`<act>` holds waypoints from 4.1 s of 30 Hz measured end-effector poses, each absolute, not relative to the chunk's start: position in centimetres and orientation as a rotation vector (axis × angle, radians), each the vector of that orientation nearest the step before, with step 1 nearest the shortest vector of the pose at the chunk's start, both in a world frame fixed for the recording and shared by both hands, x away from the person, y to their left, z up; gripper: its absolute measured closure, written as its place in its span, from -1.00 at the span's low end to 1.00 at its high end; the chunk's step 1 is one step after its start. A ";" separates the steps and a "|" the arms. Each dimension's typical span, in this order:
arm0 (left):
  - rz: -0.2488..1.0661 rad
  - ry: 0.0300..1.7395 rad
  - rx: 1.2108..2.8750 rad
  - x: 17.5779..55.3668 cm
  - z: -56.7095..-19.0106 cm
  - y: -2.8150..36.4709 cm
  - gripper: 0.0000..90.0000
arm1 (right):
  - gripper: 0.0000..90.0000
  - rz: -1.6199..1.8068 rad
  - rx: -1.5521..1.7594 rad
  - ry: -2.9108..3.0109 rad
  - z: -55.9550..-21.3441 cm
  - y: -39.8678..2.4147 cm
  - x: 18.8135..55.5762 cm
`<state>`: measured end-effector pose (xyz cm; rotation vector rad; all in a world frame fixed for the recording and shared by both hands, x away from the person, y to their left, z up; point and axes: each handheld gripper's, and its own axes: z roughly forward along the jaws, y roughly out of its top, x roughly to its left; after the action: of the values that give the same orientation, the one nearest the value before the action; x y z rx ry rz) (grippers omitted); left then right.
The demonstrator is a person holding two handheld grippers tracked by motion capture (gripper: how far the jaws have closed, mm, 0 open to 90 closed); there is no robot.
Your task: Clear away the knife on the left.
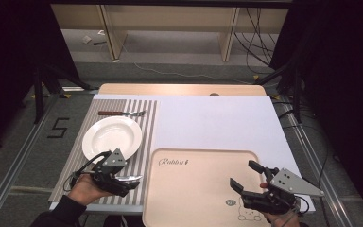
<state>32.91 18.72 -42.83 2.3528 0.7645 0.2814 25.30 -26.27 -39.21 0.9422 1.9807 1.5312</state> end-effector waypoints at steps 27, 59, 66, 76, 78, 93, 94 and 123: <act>0.232 0.988 2.602 34.1 -45.4 23.1 -0.36 | -0.61 1.531 0.942 1.986 -39.2 -26.2 25.3; 0.156 1.171 2.627 35.9 -46.4 24.7 0.21 | -0.61 1.528 0.938 1.988 -39.3 -26.1 25.3; 0.145 1.156 2.641 35.8 -46.3 24.6 0.33 | -0.61 1.528 0.937 1.988 -39.3 -26.1 25.3; 0.146 1.073 2.699 35.4 -46.2 23.9 0.63 | -0.61 1.526 0.938 1.990 -39.3 -26.1 25.3; 0.143 1.073 2.698 35.4 -46.2 23.9 0.67 | -0.61 1.527 0.939 1.990 -39.3 -26.1 25.3; 0.103 1.107 2.670 35.5 -45.7 24.1 0.71 | -0.61 1.528 0.939 1.987 -39.3 -26.2 25.3; 0.096 1.104 2.663 35.5 -45.7 24.2 0.71 | -0.61 1.528 0.939 1.987 -39.3 -26.2 25.3; -0.056 1.042 2.275 34.6 -42.9 21.2 0.71 | -0.61 1.527 0.940 1.988 -39.3 -26.2 25.3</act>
<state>34.64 21.19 -42.87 2.2753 1.0418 -0.0561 25.34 -26.16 -39.28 0.9396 1.9876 1.5267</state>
